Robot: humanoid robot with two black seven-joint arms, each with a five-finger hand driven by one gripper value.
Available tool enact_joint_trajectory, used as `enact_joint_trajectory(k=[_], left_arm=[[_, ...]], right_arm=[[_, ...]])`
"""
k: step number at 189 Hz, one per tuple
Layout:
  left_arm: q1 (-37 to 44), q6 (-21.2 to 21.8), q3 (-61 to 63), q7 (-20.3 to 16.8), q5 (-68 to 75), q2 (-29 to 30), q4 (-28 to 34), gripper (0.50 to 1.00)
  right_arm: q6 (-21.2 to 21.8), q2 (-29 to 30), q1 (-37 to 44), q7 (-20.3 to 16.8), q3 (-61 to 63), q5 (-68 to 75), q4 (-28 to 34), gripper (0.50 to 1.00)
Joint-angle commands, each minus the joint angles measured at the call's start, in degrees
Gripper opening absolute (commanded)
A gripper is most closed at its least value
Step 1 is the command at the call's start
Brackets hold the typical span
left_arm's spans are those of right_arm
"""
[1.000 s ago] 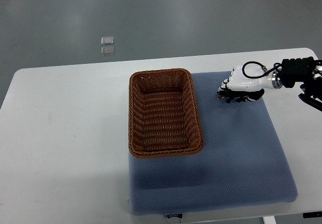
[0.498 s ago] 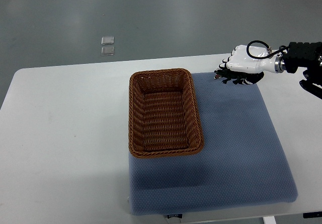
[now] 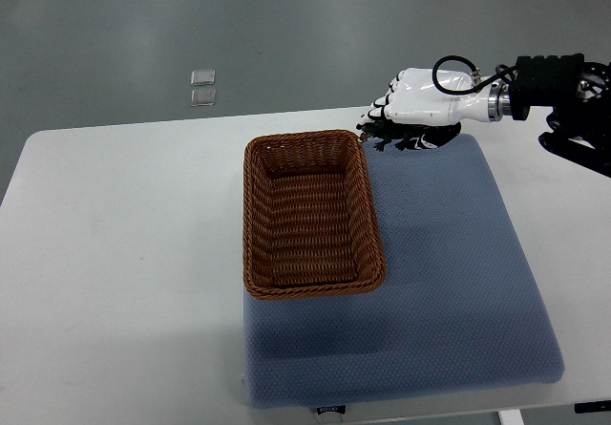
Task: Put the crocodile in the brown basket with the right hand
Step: 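Lift the crocodile with the right hand and carry it over the basket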
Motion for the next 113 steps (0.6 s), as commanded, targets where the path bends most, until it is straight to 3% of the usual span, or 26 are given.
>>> enact_joint_trajectory(k=[1, 113], left_arm=[[-0.1, 0.0, 0.0, 0.0, 0.0, 0.0, 0.0, 1.000], [0.0, 0.0, 0.0, 0.0, 0.0, 0.0, 0.0, 1.000]], right_arm=[[0.1, 1.0, 1.9, 0.0, -0.1, -0.2, 2.6, 0.500], [0.8, 14.1, -0.8, 0.0, -0.4, -4.5, 0.8, 0.500]])
